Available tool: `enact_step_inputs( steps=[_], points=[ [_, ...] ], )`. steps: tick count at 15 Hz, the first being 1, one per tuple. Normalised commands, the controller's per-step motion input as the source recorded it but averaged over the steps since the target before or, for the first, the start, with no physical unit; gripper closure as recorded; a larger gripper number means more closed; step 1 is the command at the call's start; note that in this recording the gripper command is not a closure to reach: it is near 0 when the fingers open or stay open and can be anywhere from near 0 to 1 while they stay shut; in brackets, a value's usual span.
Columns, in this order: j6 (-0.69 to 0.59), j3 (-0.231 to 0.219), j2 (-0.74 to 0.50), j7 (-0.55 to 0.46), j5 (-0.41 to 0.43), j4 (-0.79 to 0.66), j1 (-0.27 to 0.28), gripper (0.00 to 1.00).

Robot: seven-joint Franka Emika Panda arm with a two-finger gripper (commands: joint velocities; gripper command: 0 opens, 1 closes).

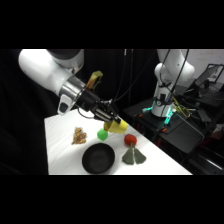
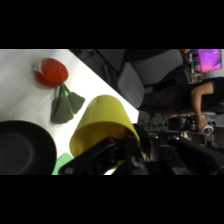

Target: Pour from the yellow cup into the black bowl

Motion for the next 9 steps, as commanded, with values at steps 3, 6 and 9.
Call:
enact_step_inputs(
  steps=[3,6,9],
  points=[
    [0.73,-0.128,-0.82,-0.15,-0.285,-0.96,0.033,0.12],
    [0.81,-0.13,-0.8,-0.09,-0.21,-0.99,0.006,0.12],
    [0.87,-0.14,-0.73,0.0,-0.091,-0.98,-0.04,0.12]
  ],
)
